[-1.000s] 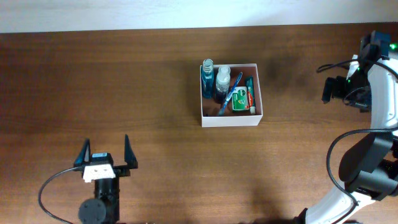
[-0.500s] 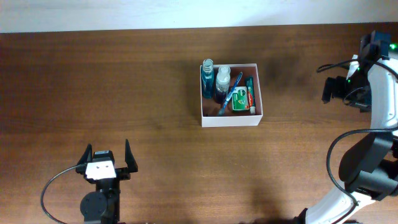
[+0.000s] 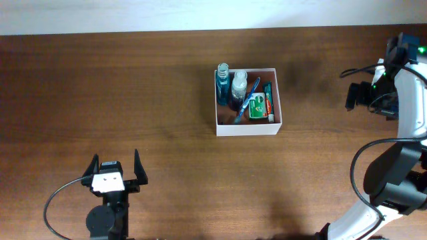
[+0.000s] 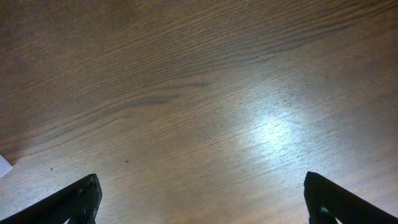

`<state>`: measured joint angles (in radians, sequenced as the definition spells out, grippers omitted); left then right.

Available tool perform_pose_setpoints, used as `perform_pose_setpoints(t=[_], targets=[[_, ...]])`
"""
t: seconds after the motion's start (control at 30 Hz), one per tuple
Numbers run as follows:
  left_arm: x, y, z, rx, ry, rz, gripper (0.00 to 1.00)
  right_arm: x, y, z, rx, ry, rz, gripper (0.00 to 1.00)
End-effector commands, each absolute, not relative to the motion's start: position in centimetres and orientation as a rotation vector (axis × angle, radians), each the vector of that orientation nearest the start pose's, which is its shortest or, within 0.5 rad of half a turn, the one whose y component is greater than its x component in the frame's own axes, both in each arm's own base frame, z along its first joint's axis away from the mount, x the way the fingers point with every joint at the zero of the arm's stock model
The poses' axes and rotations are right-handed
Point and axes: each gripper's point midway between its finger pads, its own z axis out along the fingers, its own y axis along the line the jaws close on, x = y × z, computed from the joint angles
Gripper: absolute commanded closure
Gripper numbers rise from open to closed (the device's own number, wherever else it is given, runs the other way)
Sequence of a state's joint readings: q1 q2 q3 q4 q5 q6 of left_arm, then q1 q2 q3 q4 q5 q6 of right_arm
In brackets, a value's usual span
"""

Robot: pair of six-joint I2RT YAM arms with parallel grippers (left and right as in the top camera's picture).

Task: Pack container

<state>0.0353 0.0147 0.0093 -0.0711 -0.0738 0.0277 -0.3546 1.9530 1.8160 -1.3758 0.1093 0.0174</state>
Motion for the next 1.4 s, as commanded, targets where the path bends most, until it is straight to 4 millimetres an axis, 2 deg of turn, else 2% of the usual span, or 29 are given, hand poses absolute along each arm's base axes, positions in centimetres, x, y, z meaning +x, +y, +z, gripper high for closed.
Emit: perform_pose_setpoints(t=[0.0, 0.73, 0.83, 0.97, 1.13, 1.27, 1.37], targets=[[24.5, 2.1, 15.8, -0.047, 1.645, 0.116, 0.01, 35.4, -15.4, 15.5, 0.565, 3.002, -0.214, 0.01], [24.5, 2.1, 15.8, -0.047, 1.645, 0.116, 0.01, 35.4, -15.3, 15.5, 0.563, 3.002, -0.214, 0.01], [24.5, 2.1, 15.8, -0.047, 1.645, 0.116, 0.01, 35.4, -15.3, 16.0, 0.562, 2.988, -0.217, 0.01], [24.5, 2.1, 15.8, -0.047, 1.645, 0.116, 0.01, 35.0, -15.2, 18.1, 0.556, 2.929, -0.228, 0.01], [24.5, 2.1, 15.8, -0.047, 1.645, 0.116, 0.01, 34.2, -14.3, 22.5, 0.523, 2.808, -0.246, 0.01], [24.5, 2.1, 15.8, -0.048, 1.645, 0.116, 0.01, 33.5, -12.1, 26.5, 0.440, 2.702, -0.248, 0.01], [24.5, 2.1, 15.8, -0.047, 1.645, 0.116, 0.01, 32.8, -9.4, 29.3, 0.341, 2.624, -0.235, 0.01]])
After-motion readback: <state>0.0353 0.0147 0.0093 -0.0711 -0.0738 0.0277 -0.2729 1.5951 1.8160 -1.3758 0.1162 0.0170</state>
